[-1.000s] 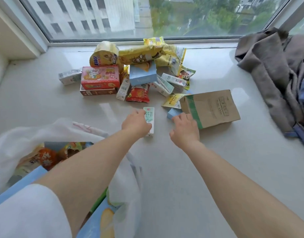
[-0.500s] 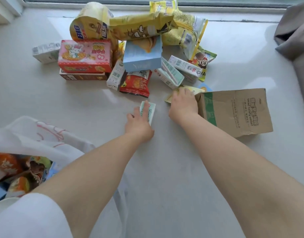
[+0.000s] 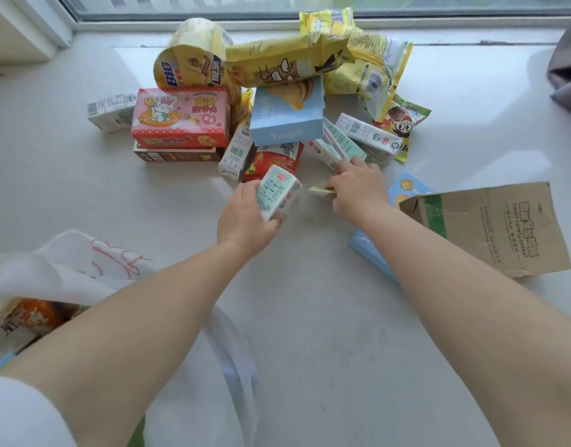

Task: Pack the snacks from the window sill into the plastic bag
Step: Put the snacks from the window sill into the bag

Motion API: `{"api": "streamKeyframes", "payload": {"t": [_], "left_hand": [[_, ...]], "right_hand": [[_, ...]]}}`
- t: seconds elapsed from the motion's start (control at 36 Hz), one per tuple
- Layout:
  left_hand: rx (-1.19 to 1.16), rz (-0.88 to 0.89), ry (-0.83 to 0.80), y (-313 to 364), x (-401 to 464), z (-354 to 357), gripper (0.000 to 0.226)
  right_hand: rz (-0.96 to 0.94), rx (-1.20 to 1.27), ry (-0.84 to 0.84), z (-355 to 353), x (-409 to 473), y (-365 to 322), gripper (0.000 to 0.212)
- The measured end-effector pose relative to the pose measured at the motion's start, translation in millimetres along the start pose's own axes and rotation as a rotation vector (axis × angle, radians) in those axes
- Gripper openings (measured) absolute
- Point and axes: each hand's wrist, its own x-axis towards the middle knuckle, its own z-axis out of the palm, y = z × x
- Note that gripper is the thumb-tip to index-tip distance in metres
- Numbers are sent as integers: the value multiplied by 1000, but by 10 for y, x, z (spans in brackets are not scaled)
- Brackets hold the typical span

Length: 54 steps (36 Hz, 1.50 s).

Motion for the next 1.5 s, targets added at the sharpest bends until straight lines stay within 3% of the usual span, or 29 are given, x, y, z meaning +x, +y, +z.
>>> {"api": "streamKeyframes", "payload": {"t": [0.14, 0.31, 0.39, 0.5, 0.61, 0.69, 0.86, 1.06, 1.22, 1.36, 1.5], "left_hand": [[8, -54, 13, -47, 238, -185, 62], [163, -112, -224, -152, 264, -144, 59], [280, -128, -345, -226, 219, -35, 66], [362, -116, -297, -270, 182, 76, 71], [354, -114, -313, -280, 208, 67, 73], [344, -111, -321, -302, 209, 61, 74], [345, -110, -314, -303, 175, 89, 72], [345, -147, -371, -284, 53, 67, 69], [363, -174, -421, -215, -261, 58, 60], [247, -226, -407, -111, -449, -17, 66], [18, -191, -260, 183, -661, -308, 63]], "right_hand": [[131, 210, 58, -122, 140, 81, 35], [189, 269, -122, -88, 373, 144, 52], [162, 178, -202, -100, 499, 159, 61], [114, 85, -158, -10, 544, 101, 66], [131, 157, -32, 145, 466, -59, 48], [158, 175, 25, 190, 386, -157, 51], [132, 47, -81, 186, 305, -280, 52], [131, 81, -209, 177, 223, -305, 69], [317, 279, -112, 344, -286, -525, 45], [461, 552, -92, 311, -648, -646, 47], [532, 802, 58, 4, -954, -712, 50]]}}
